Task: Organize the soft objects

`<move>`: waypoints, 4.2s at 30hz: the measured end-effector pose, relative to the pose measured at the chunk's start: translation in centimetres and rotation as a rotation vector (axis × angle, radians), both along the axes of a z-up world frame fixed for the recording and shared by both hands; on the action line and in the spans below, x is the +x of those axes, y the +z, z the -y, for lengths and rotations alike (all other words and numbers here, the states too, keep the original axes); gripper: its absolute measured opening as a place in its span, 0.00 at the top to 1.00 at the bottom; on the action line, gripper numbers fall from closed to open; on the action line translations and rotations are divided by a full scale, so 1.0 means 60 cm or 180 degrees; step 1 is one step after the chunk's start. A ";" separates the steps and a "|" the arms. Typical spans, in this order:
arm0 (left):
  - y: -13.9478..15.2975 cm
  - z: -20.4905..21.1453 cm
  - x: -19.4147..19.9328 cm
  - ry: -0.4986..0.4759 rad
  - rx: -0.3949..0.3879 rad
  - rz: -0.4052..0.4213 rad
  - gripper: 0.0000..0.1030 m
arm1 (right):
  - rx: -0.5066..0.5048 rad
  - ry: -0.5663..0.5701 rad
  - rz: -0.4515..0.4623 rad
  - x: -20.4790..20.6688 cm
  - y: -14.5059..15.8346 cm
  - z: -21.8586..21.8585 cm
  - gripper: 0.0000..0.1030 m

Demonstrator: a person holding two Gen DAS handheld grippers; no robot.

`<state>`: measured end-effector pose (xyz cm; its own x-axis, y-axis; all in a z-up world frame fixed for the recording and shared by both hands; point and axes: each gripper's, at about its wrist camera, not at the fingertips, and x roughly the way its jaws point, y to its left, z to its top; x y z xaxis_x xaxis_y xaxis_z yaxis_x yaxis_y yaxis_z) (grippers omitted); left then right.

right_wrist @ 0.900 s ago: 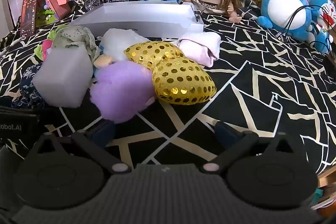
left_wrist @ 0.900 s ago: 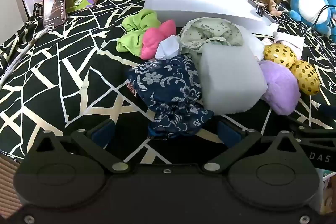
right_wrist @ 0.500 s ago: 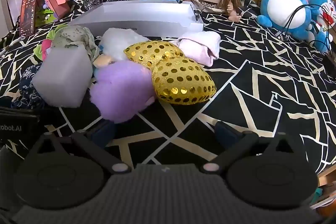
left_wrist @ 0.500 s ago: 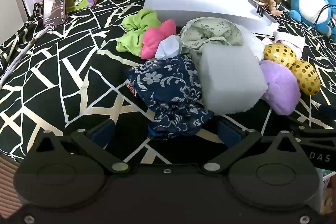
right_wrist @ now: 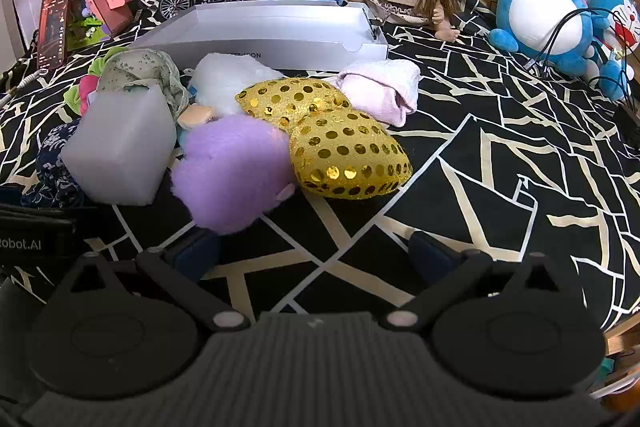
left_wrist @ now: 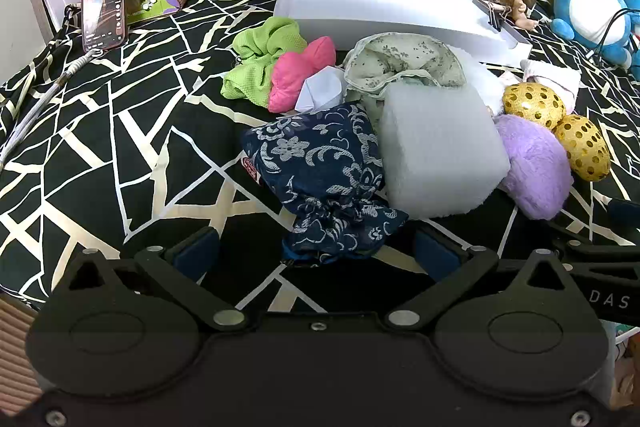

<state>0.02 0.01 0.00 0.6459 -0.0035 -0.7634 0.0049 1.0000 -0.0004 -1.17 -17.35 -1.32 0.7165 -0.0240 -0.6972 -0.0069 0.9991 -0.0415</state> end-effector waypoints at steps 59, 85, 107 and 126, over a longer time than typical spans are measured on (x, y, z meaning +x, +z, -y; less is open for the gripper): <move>-0.002 -0.009 0.000 -0.0104 0.0010 0.0060 0.00 | 0.0013 -0.0007 0.0053 -0.004 -0.001 0.001 0.00; 0.025 -0.022 -0.037 -0.0024 0.0000 0.0559 0.04 | 0.0201 0.0131 0.0614 -0.047 0.022 0.029 0.00; 0.058 -0.053 -0.051 0.0021 -0.0506 0.0797 0.24 | 0.0139 0.0061 0.0849 0.008 0.054 0.080 0.33; 0.013 -0.065 -0.001 0.0101 -0.0996 0.0323 0.67 | 0.0321 0.0300 0.0625 0.045 0.032 0.057 0.59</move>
